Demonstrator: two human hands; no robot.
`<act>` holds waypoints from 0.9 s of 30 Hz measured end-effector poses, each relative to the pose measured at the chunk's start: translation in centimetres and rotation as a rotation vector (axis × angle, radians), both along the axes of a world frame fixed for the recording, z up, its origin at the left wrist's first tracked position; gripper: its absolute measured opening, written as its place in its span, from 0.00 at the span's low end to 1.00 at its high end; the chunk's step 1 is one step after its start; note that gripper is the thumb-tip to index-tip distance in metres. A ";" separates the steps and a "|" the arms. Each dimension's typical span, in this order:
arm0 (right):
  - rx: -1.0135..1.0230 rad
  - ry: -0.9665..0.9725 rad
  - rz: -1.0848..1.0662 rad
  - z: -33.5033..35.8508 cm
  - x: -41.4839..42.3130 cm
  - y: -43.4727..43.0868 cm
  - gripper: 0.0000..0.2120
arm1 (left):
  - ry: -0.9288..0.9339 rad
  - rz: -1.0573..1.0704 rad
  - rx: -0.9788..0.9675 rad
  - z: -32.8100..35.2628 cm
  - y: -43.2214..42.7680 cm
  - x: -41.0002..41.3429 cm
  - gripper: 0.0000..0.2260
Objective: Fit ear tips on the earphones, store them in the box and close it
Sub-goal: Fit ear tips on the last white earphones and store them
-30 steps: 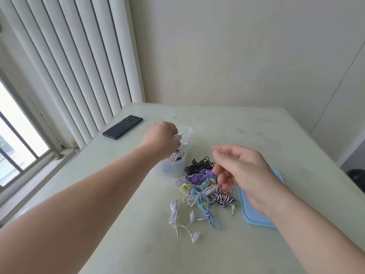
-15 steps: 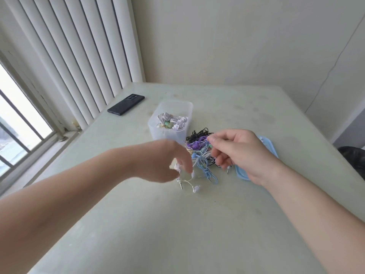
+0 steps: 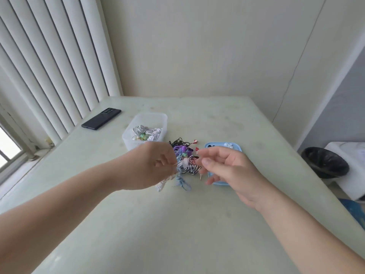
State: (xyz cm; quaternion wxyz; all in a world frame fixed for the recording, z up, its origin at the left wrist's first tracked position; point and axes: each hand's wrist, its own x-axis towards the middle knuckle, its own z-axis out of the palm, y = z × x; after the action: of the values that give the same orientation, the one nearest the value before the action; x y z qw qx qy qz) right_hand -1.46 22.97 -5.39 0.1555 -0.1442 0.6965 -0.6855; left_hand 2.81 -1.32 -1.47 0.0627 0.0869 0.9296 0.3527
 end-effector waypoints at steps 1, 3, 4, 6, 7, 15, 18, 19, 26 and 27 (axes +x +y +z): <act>-0.039 -0.009 0.028 0.0 -0.1 0.5 0.13 | -0.039 0.012 0.091 0.2 1.1 -0.1 0.05; -0.102 -0.006 0.082 -0.1 -0.5 1.3 0.17 | -0.084 0.042 0.290 0.0 3.3 -0.4 0.09; -0.113 0.001 0.090 -0.1 -0.8 1.7 0.17 | -0.105 0.058 0.395 -0.3 4.4 -0.7 0.12; -0.123 -0.003 0.046 -0.3 -1.6 2.3 0.14 | -0.137 0.093 0.553 -1.2 6.3 -1.4 0.14; -0.132 -0.012 0.016 -0.5 -2.1 2.6 0.13 | -0.139 0.112 0.611 -1.7 7.0 -1.8 0.15; -0.276 -0.080 -0.038 -1.3 -3.9 4.1 0.11 | -0.251 0.150 1.077 -3.9 10.0 -4.9 0.20; -0.298 -0.087 -0.108 -1.4 -4.0 4.3 0.13 | -0.229 0.115 1.135 -4.9 10.7 -5.5 0.11; -0.307 -0.104 -0.138 -1.5 -4.0 4.3 0.12 | -0.195 0.100 1.108 -5.4 11.0 -5.4 0.09; -0.273 -0.152 -0.160 -1.8 -3.9 4.3 0.14 | 0.004 0.218 0.852 -6.5 11.1 -4.4 0.09; -0.269 -0.144 -0.153 -1.8 -3.7 4.2 0.14 | 0.014 0.207 0.842 -6.4 11.0 -4.2 0.07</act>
State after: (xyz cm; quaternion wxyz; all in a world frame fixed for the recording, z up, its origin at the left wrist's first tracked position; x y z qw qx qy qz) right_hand -5.21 27.20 -7.15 0.1318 -0.0607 0.5946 -0.7908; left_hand -1.37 9.67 -7.85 -0.0205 0.0135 0.7090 0.7048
